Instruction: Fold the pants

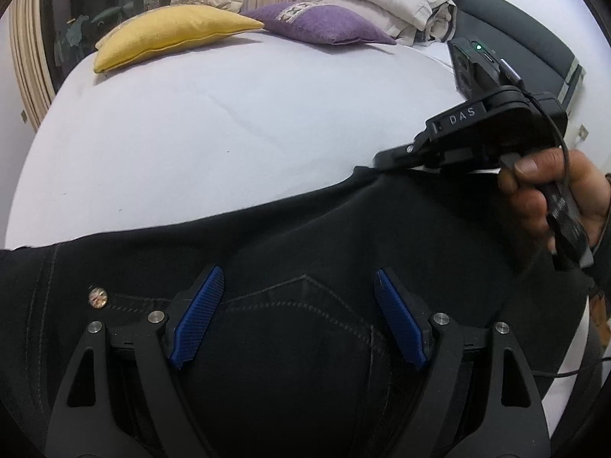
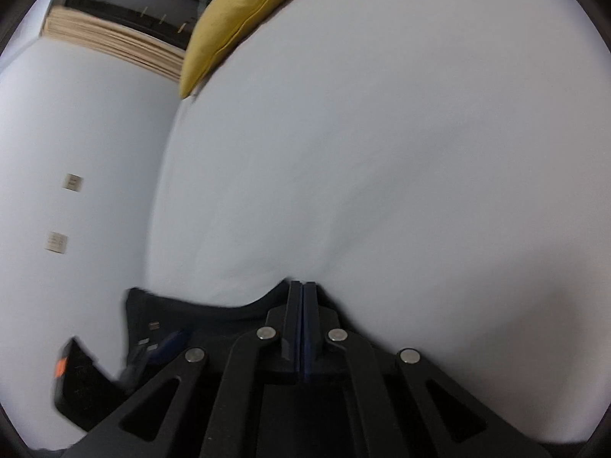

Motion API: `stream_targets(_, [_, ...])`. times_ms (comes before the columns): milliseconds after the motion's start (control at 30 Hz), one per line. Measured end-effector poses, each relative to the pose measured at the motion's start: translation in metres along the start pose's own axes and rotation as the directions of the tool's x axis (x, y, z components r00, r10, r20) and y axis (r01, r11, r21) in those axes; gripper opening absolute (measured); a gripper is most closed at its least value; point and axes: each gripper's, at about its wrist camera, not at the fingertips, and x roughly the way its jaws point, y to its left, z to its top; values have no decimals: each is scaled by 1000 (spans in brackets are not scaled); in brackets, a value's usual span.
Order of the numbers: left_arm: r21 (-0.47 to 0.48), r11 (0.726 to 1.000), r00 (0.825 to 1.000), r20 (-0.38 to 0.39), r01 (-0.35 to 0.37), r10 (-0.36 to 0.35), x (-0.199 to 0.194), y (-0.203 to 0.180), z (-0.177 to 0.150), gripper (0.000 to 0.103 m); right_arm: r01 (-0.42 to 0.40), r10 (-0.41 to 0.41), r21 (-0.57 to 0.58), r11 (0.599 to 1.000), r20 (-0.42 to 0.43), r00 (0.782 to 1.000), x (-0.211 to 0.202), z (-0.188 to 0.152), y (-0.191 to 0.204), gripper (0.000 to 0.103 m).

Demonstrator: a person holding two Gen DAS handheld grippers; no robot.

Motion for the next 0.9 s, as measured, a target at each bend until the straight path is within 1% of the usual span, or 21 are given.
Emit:
stream_targets(33, [-3, 1000, 1000, 1, -2, 2, -2, 2, -2, 81, 50, -51, 7, 999, 29, 998, 1, -4, 7, 0])
stream_targets(100, [-7, 1000, 1000, 1, -5, 5, -6, 4, -3, 81, 102, -106, 41, 994, 98, 990, -22, -5, 9, 0])
stream_targets(133, [-8, 1000, 1000, 8, -3, 3, -11, 5, -4, 81, 83, -86, 30, 996, 125, 988, -35, -9, 16, 3])
stream_targets(200, [-23, 1000, 999, 48, 1, 0, -23, 8, -4, 81, -37, 43, -36, 999, 163, 986, -64, -29, 39, 3])
stream_targets(233, [-32, 999, 999, 54, -3, 5, -26, 10, -5, 81, -70, 80, -66, 995, 160, 984, -72, -42, 50, 3])
stream_targets(300, [-44, 999, 999, 38, -10, 12, -22, 13, -5, 81, -112, 123, -109, 988, 95, 988, -70, -75, 66, 6])
stream_targets(333, [-46, 999, 1000, 9, -11, 12, -14, 15, -6, 81, -86, 94, -124, 989, 60, 994, -63, -88, 64, 6])
stream_targets(400, [-43, 999, 1000, -18, -12, 12, -8, 17, -7, 81, 69, -69, -98, 993, 6, 998, -47, -114, 35, 6])
stream_targets(433, [-39, 999, 1000, -21, -15, 14, -8, 17, -5, 81, 40, -39, -20, 999, 20, 999, -49, -121, 9, 0])
stream_targets(467, [-28, 999, 999, -31, -20, 19, -8, 16, -5, 81, -59, 51, 100, 993, 84, 995, -65, -130, -26, 0])
stream_targets(500, [-9, 1000, 999, -45, -29, 29, -10, 14, -3, 81, -36, 16, 155, 987, 126, 992, -79, -137, -43, 0])
stream_targets(533, [10, 999, 997, -50, -52, 52, -15, 11, -2, 81, 33, -68, 196, 980, 176, 982, -102, -147, -58, 0])
stream_targets(600, [13, 998, 997, -30, -66, 67, -28, 7, -2, 81, 175, -236, 269, 947, 215, 948, -140, -168, -74, 0])
stream_targets(633, [7, 998, 998, -24, -55, 55, -35, 5, -4, 81, 201, -276, 302, 932, 230, 933, -159, -178, -78, 0])
stream_targets(667, [2, 999, 999, -18, -44, 44, -40, 2, -8, 81, 181, -267, 313, 932, 257, 929, -173, -187, -75, 6])
stream_targets(700, [2, 1000, 1000, -14, -27, 27, -43, -5, -14, 81, 115, -202, 283, 952, 299, 933, -185, -198, -65, 8])
stream_targets(733, [8, 1000, 1000, -23, -17, 17, -41, -11, -18, 81, 75, -152, 244, 967, 313, 938, -192, -204, -62, 16])
stream_targets(767, [25, 1000, 999, -42, -12, 13, -36, -19, -23, 81, 74, -137, 210, 975, 302, 943, -196, -209, -62, 32])
stream_targets(833, [98, 993, 996, -58, -66, 72, -26, -36, -36, 83, 167, -212, 198, 966, 234, 949, -185, -220, -79, 41])
stream_targets(867, [110, 991, 996, -51, -74, 80, -26, -39, -39, 83, 193, -247, 258, 947, 199, 948, -179, -228, -102, 17])
stream_targets(900, [108, 992, 996, -52, -70, 76, -26, -39, -40, 83, 169, -244, 321, 932, 208, 947, -183, -235, -119, 0])
